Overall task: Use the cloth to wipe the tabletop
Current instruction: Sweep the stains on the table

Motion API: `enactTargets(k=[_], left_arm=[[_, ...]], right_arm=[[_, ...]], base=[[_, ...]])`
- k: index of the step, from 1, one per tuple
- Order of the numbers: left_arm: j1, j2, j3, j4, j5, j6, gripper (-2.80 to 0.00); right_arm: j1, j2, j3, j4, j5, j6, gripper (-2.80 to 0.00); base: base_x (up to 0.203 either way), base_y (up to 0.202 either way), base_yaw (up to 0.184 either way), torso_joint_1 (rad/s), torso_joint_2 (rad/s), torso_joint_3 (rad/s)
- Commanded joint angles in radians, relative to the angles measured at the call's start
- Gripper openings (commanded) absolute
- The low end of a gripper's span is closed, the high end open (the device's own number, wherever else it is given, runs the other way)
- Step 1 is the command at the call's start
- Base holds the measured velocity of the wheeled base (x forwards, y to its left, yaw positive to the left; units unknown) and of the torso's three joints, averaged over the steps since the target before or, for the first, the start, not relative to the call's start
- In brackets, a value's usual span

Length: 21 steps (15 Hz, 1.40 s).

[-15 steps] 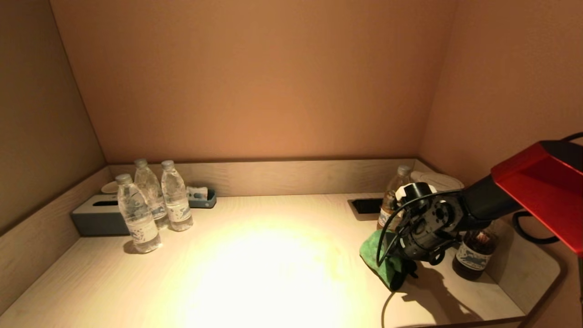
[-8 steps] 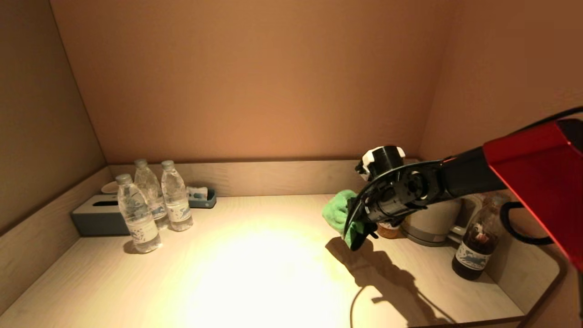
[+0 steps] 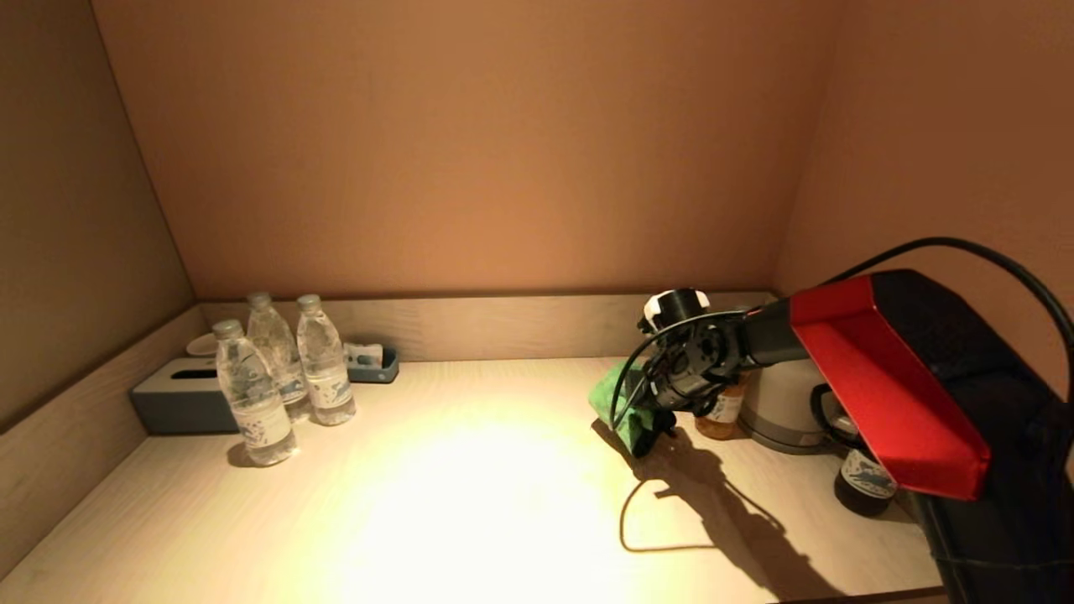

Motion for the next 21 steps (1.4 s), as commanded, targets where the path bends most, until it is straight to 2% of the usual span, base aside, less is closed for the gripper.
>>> enactTargets(k=[1, 8, 12, 14, 19, 21], left_arm=[[0.001, 0.001, -0.001, 0.000, 0.000, 0.001, -2.80], [-0.001, 0.001, -0.001, 0.000, 0.000, 0.001, -2.80], [0.001, 0.001, -0.001, 0.000, 0.000, 0.001, -2.80], [0.001, 0.001, -0.001, 0.000, 0.000, 0.001, -2.80], [0.001, 0.001, 0.000, 0.000, 0.000, 0.001, -2.80], [-0.001, 0.001, -0.001, 0.000, 0.000, 0.001, -2.80]], right_arm=[[-0.020, 0.069, -0.044, 0.040, 0.002, -0.003, -2.80], [-0.031, 0.147, -0.070, 0.040, 0.002, 0.002, -2.80], [-0.012, 0.091, 0.044, 0.089, 0.009, 0.008, -2.80], [-0.009, 0.088, 0.048, 0.089, 0.011, 0.008, -2.80], [0.079, -0.149, 0.342, 0.080, 0.066, 0.008, -2.80], [0.121, -0.190, 0.384, 0.080, 0.080, 0.008, -2.80]], base=[[0.000, 0.000, 0.000, 0.000, 0.00, 0.000], [0.000, 0.000, 0.000, 0.000, 0.00, 0.000], [0.000, 0.000, 0.000, 0.000, 0.00, 0.000], [0.000, 0.000, 0.000, 0.000, 0.00, 0.000], [0.000, 0.000, 0.000, 0.000, 0.00, 0.000], [0.000, 0.000, 0.000, 0.000, 0.00, 0.000]])
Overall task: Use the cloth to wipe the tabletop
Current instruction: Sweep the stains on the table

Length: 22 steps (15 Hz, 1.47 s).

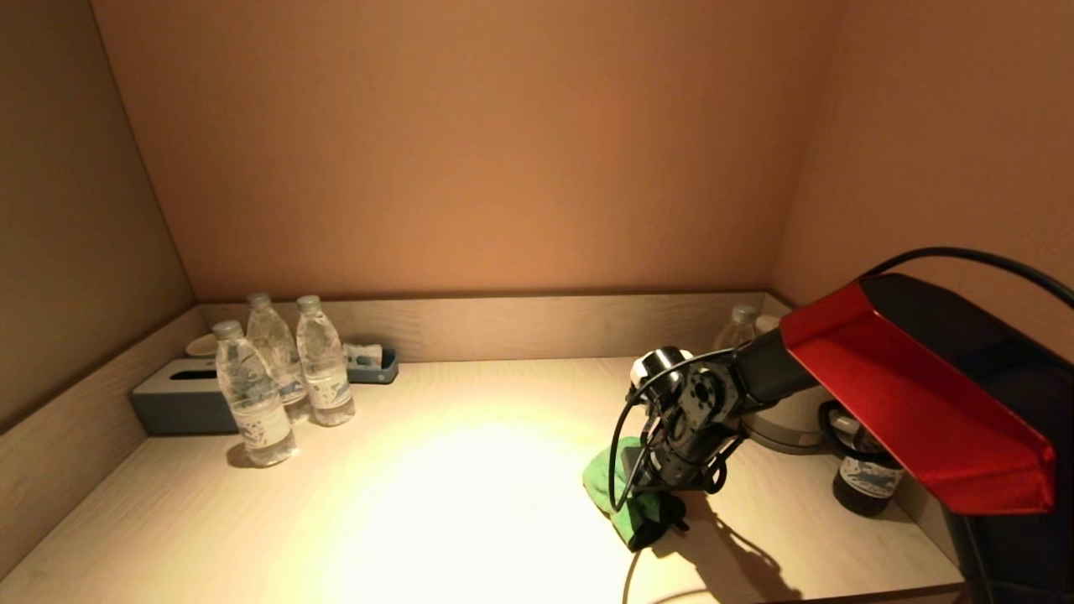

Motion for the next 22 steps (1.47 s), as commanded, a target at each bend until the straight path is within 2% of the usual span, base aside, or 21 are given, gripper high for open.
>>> enactTargets(k=[1, 4, 6, 10, 14, 18, 22], left_arm=[[0.001, 0.001, -0.001, 0.000, 0.000, 0.001, -2.80], [0.001, 0.001, 0.001, 0.000, 0.000, 0.001, -2.80], [-0.001, 0.001, -0.001, 0.000, 0.000, 0.001, -2.80], [0.001, 0.001, -0.001, 0.000, 0.000, 0.001, -2.80], [0.001, 0.001, -0.001, 0.000, 0.000, 0.001, -2.80], [0.001, 0.001, -0.001, 0.000, 0.000, 0.001, -2.80], [-0.001, 0.001, 0.000, 0.000, 0.000, 0.001, -2.80]], right_arm=[[0.050, -0.092, 0.050, -0.009, 0.013, 0.001, -2.80], [0.112, -0.110, 0.049, -0.013, 0.030, -0.003, -2.80], [0.120, -0.101, 0.038, -0.020, 0.031, -0.005, -2.80], [0.121, 0.001, -0.092, -0.043, 0.025, 0.001, -2.80], [0.016, 0.008, -0.223, -0.036, 0.021, 0.003, -2.80], [-0.184, 0.030, -0.438, 0.077, 0.015, -0.006, -2.80], [-0.236, 0.144, -0.513, 0.148, -0.013, -0.023, -2.80]], base=[[0.000, 0.000, 0.000, 0.000, 0.00, 0.000], [0.000, 0.000, 0.000, 0.000, 0.00, 0.000], [0.000, 0.000, 0.000, 0.000, 0.00, 0.000], [0.000, 0.000, 0.000, 0.000, 0.00, 0.000], [0.000, 0.000, 0.000, 0.000, 0.00, 0.000], [0.000, 0.000, 0.000, 0.000, 0.00, 0.000], [0.000, 0.000, 0.000, 0.000, 0.00, 0.000]])
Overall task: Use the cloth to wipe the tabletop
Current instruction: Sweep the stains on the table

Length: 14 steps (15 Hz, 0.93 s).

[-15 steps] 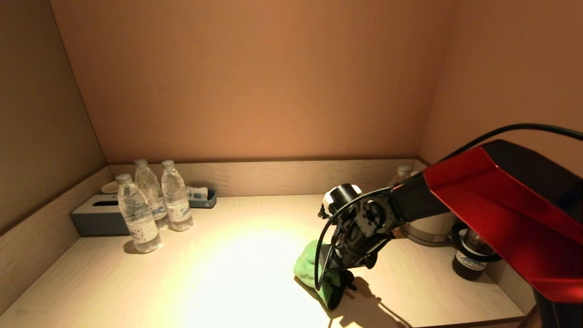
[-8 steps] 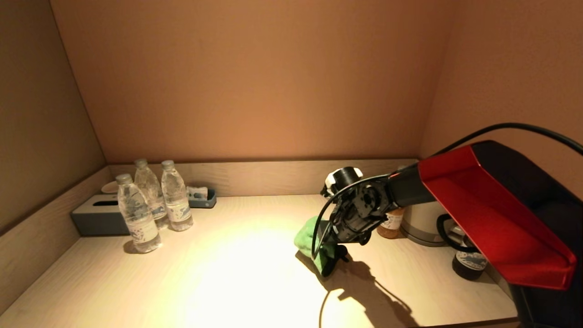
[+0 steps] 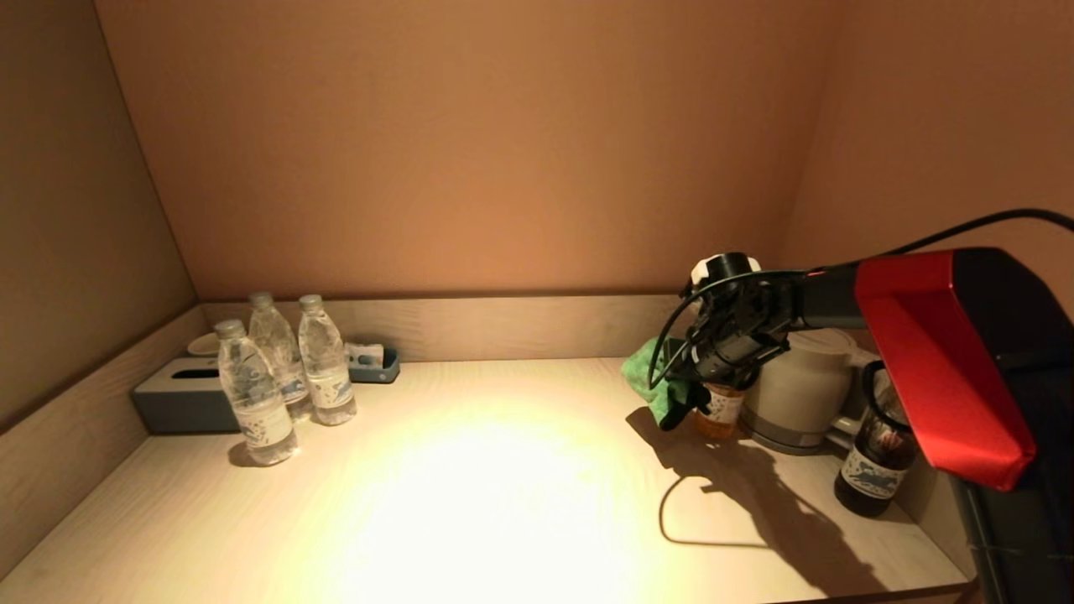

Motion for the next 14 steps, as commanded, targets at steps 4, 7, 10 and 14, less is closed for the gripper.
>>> enactTargets(k=[4, 7, 10, 14], left_arm=[[0.001, 0.001, 0.000, 0.000, -0.001, 0.001, -2.80], [0.001, 0.001, 0.000, 0.000, -0.001, 0.001, -2.80], [0.001, 0.001, 0.000, 0.000, -0.001, 0.001, -2.80], [0.001, 0.001, 0.000, 0.000, -0.001, 0.001, -2.80]], right_arm=[[-0.004, 0.136, -0.022, 0.062, -0.021, -0.007, -2.80], [0.025, 0.190, -0.024, 0.051, -0.022, -0.013, -2.80], [0.030, 0.194, -0.024, 0.047, -0.023, -0.014, -2.80], [0.137, 0.242, -0.026, -0.001, -0.023, -0.017, -2.80]], base=[[0.000, 0.000, 0.000, 0.000, 0.00, 0.000], [0.000, 0.000, 0.000, 0.000, 0.00, 0.000], [0.000, 0.000, 0.000, 0.000, 0.00, 0.000], [0.000, 0.000, 0.000, 0.000, 0.00, 0.000]])
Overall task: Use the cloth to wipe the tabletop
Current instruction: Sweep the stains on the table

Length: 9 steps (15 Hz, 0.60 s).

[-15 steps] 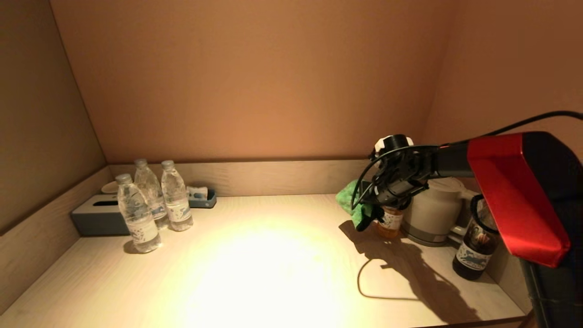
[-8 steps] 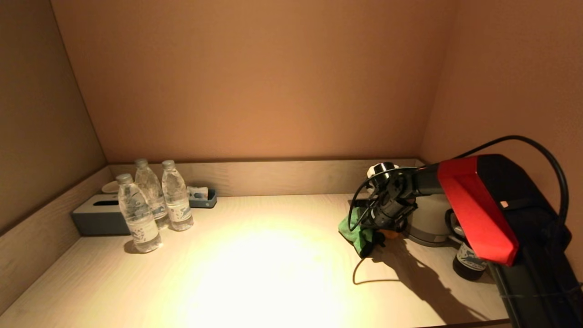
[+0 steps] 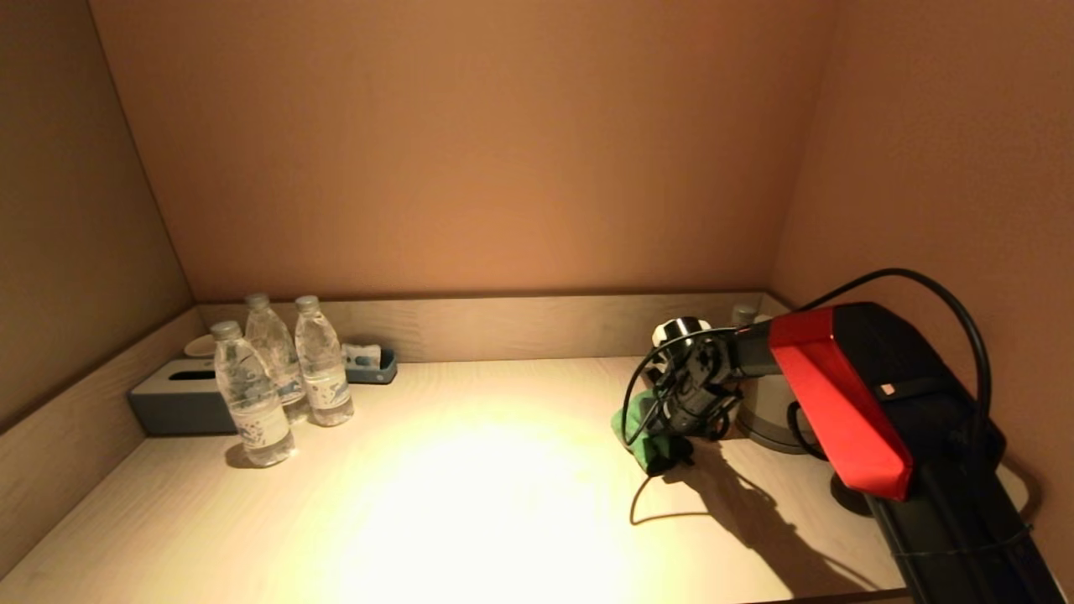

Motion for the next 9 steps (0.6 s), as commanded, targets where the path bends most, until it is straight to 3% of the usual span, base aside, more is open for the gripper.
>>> enactTargets(k=[1, 9], left_arm=[[0.001, 0.001, 0.000, 0.000, 0.000, 0.001, -2.80], [0.000, 0.001, 0.000, 0.000, 0.000, 0.001, -2.80]], right_arm=[[0.070, 0.033, 0.000, -0.027, 0.006, -0.001, -2.80], [0.194, 0.014, 0.007, -0.013, 0.009, 0.008, -2.80]], base=[[0.000, 0.000, 0.000, 0.000, 0.00, 0.000], [0.000, 0.000, 0.000, 0.000, 0.00, 0.000]])
